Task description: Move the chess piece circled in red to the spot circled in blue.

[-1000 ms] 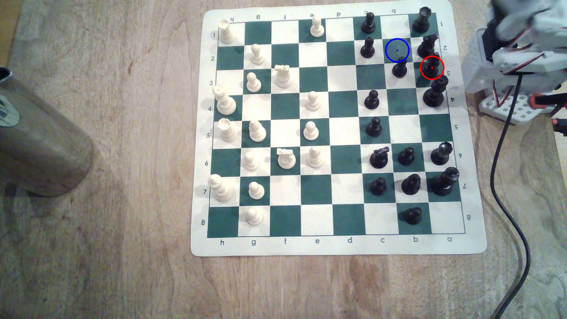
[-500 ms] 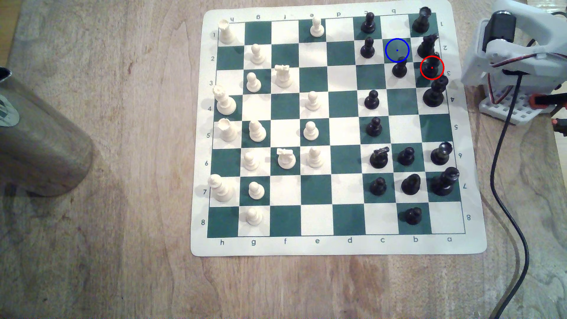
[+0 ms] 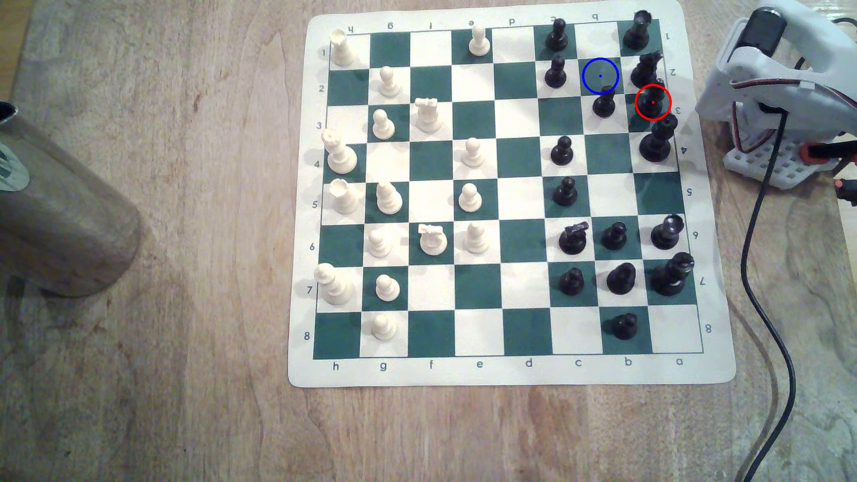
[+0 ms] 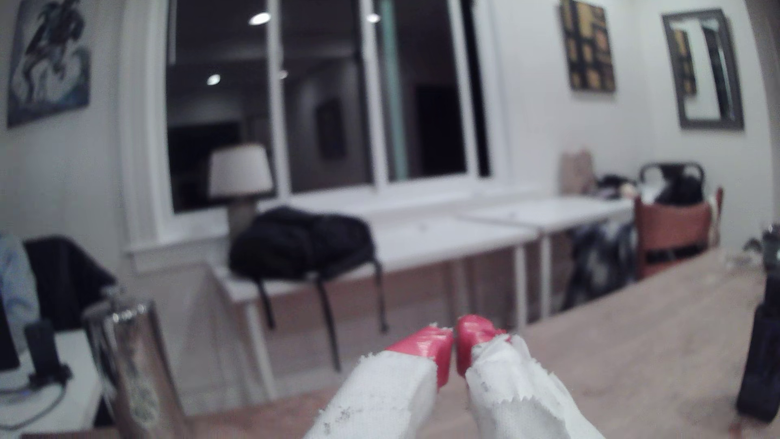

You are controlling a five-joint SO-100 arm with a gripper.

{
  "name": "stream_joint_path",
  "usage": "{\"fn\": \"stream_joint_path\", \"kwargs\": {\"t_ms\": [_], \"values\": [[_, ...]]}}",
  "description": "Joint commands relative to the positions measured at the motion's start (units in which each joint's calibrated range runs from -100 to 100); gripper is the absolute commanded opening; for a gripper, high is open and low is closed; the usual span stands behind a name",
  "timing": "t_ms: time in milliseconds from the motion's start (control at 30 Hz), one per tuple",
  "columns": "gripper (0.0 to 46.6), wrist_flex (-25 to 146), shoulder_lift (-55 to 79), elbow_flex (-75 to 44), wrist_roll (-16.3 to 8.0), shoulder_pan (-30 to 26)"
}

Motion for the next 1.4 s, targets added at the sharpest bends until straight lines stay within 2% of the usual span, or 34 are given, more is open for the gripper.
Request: {"fn": "stream_joint_path", "kwargs": {"t_ms": [0, 200, 233, 333, 467, 633, 867, 967, 1100, 1233, 1367], "values": [[0.2, 8.67, 0.3, 0.89, -0.1, 0.76], [1.5, 24.97, 1.24, 1.16, -0.24, -3.23], [1.5, 29.22, 1.41, 1.16, -0.98, -5.5], [1.5, 32.5, 2.68, 1.07, -1.81, -7.14], [2.1, 35.45, 7.86, 1.16, -4.15, -9.8], [1.2, 37.25, 16.35, 1.35, -9.67, -14.1], [4.1, 41.76, 24.84, 2.98, -9.38, -14.18], [9.0, 42.33, 26.62, 4.97, -9.18, -14.18], [10.7, 42.33, 30.86, 8.24, -7.33, -12.85], [13.0, 40.61, 33.16, 11.41, -7.13, -12.93], [13.3, 40.28, 36.72, 11.95, -6.74, -13.01]]}}
